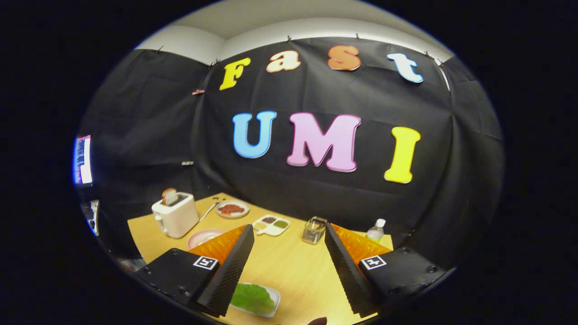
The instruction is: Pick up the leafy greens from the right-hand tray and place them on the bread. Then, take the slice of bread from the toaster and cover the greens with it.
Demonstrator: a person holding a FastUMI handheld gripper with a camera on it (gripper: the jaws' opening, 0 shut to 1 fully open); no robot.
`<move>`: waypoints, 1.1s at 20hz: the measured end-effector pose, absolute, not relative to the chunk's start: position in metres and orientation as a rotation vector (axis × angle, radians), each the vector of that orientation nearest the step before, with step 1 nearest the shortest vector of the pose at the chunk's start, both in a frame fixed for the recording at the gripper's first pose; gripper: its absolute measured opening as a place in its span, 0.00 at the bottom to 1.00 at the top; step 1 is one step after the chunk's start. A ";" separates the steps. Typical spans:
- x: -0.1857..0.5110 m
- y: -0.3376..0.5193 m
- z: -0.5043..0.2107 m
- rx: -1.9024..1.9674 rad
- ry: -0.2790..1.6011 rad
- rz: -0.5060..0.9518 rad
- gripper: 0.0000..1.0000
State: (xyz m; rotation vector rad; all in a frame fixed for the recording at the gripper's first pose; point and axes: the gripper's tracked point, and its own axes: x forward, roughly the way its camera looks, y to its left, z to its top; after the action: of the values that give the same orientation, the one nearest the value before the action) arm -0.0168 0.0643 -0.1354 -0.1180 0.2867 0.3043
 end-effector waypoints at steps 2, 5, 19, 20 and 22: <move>-0.031 0.075 -0.184 -0.161 0.395 0.371 0.98; -0.049 0.091 -0.253 -0.209 0.559 0.462 0.97; -0.071 0.121 -0.435 -0.343 1.014 0.634 0.71; -0.070 0.122 -0.439 -0.344 1.030 0.634 0.70; -0.070 0.124 -0.447 -0.340 1.060 0.639 0.67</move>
State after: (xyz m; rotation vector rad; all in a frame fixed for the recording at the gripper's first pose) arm -0.0696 0.1244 -0.4472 -0.3398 1.0595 0.6389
